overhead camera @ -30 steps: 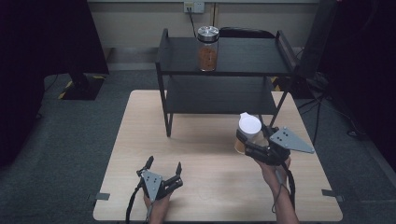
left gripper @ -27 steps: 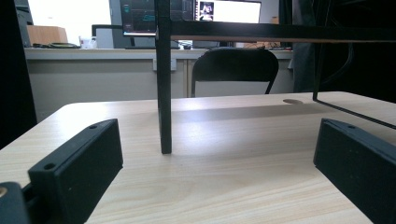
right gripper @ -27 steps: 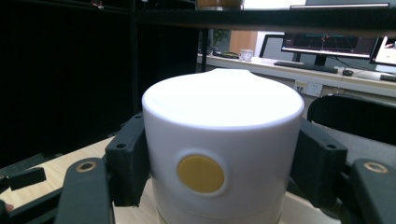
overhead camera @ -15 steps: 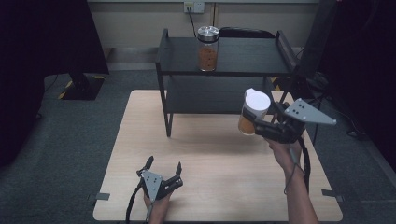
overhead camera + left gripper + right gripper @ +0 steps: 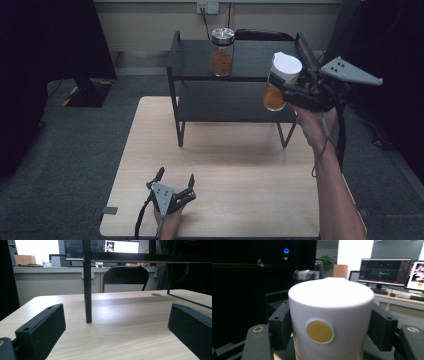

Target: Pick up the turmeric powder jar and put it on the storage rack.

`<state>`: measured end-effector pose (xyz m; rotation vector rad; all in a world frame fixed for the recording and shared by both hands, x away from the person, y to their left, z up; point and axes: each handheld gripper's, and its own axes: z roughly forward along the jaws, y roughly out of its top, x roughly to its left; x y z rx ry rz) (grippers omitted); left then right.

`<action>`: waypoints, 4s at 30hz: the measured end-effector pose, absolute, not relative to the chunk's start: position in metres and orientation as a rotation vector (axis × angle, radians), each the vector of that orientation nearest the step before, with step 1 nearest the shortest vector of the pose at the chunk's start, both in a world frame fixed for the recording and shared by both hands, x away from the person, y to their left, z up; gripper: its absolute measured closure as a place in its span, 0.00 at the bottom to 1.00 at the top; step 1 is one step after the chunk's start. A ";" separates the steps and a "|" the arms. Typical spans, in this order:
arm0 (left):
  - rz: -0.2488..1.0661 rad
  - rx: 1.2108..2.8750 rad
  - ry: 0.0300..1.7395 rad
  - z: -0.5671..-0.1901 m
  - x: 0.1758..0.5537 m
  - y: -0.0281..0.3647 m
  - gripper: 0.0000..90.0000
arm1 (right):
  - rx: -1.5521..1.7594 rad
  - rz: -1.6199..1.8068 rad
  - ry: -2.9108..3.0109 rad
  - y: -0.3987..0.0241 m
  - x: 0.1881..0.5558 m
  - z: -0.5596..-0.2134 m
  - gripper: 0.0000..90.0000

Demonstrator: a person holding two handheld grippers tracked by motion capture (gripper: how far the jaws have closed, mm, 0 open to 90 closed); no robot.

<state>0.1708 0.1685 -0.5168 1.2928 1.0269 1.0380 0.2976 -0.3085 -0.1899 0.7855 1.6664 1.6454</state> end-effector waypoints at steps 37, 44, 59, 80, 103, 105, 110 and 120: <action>1.037 1.296 1.023 -0.517 0.171 0.169 0.01 | 0.993 1.478 1.497 -0.235 0.366 -0.168 0.33; 1.035 1.295 1.024 -0.517 0.171 0.169 0.01 | 1.040 1.492 1.458 -0.232 0.366 -0.165 0.08; 1.035 1.297 1.021 -0.517 0.171 0.169 0.01 | 1.001 1.532 1.416 -0.240 0.338 -0.181 0.00; 1.033 1.293 1.023 -0.517 0.171 0.169 0.01 | 0.892 1.516 1.399 -0.262 0.283 -0.249 0.00; 1.034 1.294 1.023 -0.517 0.171 0.169 0.01 | 0.918 1.559 1.384 -0.264 0.225 -0.328 0.00; 1.034 1.294 1.023 -0.517 0.171 0.169 0.01 | 0.924 1.563 1.381 -0.265 0.222 -0.337 0.00; 1.034 1.294 1.023 -0.517 0.171 0.169 0.01 | 0.934 1.539 1.380 -0.263 0.212 -0.359 0.00; 1.034 1.295 1.022 -0.517 0.171 0.169 0.01 | 0.925 1.475 1.455 -0.253 0.194 -0.415 0.00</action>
